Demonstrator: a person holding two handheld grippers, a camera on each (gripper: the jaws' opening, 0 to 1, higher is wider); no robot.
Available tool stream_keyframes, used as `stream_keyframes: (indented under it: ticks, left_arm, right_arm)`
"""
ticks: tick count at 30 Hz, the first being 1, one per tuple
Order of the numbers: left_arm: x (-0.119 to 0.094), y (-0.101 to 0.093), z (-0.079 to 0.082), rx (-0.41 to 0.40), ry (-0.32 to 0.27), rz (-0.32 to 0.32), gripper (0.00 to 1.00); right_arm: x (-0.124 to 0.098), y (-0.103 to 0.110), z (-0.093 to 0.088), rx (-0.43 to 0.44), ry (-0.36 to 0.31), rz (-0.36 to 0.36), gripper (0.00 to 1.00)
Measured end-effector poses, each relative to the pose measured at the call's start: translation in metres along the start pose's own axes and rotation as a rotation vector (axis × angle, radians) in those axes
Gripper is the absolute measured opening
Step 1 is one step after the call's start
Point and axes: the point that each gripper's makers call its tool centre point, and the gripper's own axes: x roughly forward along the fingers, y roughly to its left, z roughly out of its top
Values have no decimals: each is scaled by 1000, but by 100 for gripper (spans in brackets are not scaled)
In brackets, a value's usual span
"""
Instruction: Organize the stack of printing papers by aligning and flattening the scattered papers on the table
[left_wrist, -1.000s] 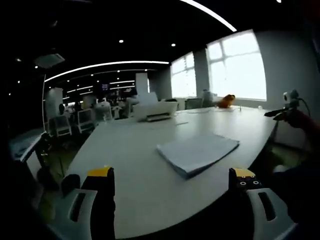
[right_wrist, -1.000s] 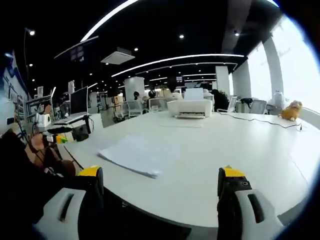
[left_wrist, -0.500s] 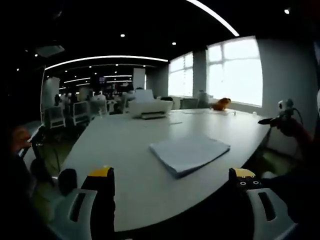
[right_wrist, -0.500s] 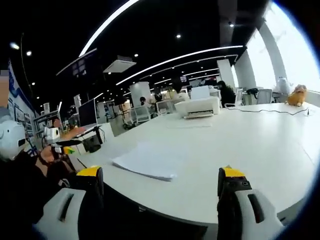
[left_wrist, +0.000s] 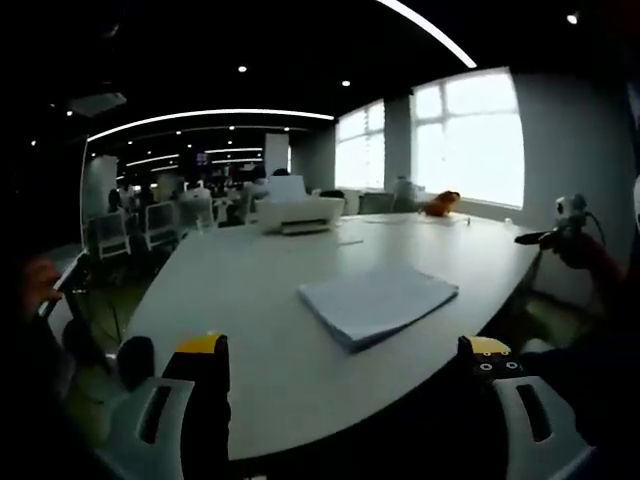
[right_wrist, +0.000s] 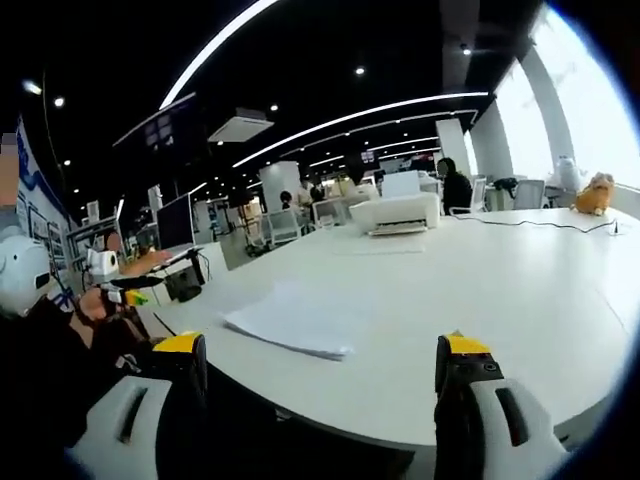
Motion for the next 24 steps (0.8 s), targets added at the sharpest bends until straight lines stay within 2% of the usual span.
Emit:
stream_keyframes:
  ticks: [24]
  left_arm:
    - [2,-9,-4,24,22,-22,97]
  right_arm:
    - [2,4,0,-11,1,5,90]
